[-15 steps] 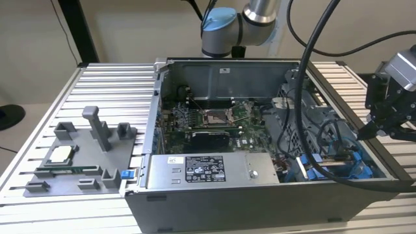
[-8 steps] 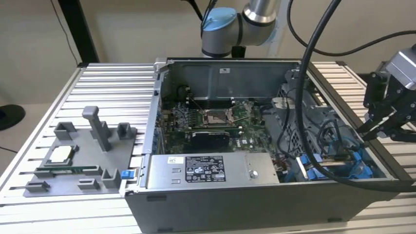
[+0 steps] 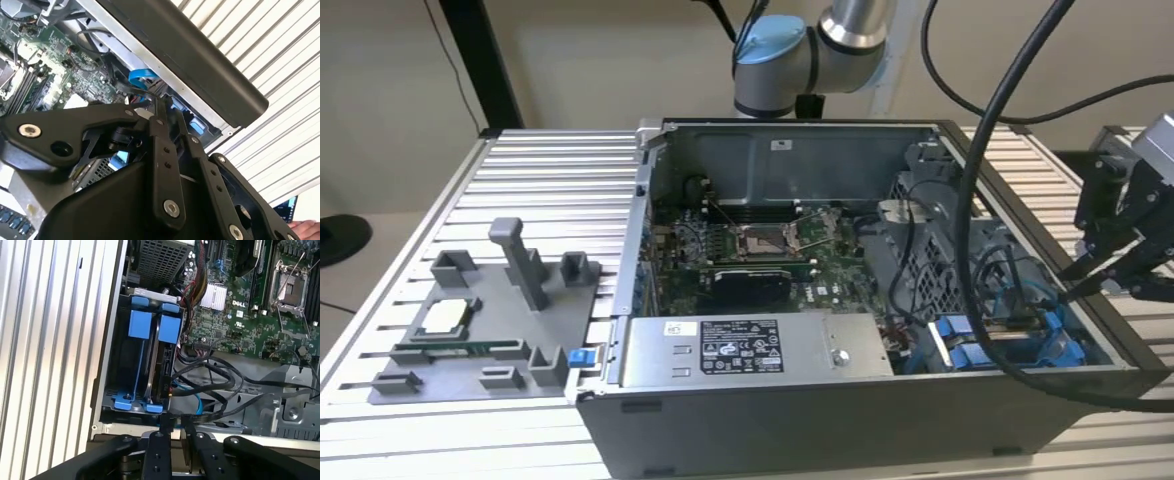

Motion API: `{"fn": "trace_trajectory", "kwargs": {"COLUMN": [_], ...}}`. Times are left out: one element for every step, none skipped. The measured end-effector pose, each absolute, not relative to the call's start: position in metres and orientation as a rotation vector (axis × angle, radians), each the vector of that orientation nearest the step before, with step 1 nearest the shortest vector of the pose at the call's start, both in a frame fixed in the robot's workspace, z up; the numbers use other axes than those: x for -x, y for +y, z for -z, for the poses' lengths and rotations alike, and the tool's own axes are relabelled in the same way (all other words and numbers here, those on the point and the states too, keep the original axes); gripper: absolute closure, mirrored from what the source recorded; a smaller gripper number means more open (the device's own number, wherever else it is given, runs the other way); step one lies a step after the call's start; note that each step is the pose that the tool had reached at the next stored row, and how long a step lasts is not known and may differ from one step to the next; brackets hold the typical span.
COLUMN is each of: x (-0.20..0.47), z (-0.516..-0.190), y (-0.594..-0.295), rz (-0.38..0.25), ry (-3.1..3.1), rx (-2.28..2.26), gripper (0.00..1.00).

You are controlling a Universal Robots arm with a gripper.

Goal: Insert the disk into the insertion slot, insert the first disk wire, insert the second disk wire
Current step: 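Insert the second disk wire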

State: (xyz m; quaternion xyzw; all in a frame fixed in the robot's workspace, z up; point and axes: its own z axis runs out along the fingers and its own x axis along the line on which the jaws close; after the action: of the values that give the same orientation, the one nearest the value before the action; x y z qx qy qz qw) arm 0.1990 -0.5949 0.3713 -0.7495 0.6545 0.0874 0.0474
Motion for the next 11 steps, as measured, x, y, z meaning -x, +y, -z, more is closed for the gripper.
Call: {"fn": "trace_trajectory", "kwargs": {"x": [-0.199,-0.199,-0.199,-0.2,-0.2,-0.2,-0.2,-0.2,-0.2,-0.2,-0.2], "z": [-0.37,-0.368,-0.367,-0.365,-0.363,-0.362,-0.361,-0.36,-0.359,-0.358,-0.357], "y": [-0.596,-0.596,-0.597,-0.597,-0.597,-0.597,-0.597,-0.597,-0.597,-0.597,-0.597], "rz": [-0.268,-0.269,-0.269,-0.269,-0.27,-0.27,-0.271,-0.272,-0.273,-0.274,-0.275], "ry": [1.997,1.997,1.997,1.997,1.997,1.997,1.996,1.995,1.995,1.994,1.994], "rx": [2.286,2.286,2.287,2.287,2.286,2.286,2.285,2.285,2.284,2.284,2.283], "gripper": [0.0,0.0,0.0,0.0,0.0,0.0,0.0,0.0,0.0,0.0,0.0]}}
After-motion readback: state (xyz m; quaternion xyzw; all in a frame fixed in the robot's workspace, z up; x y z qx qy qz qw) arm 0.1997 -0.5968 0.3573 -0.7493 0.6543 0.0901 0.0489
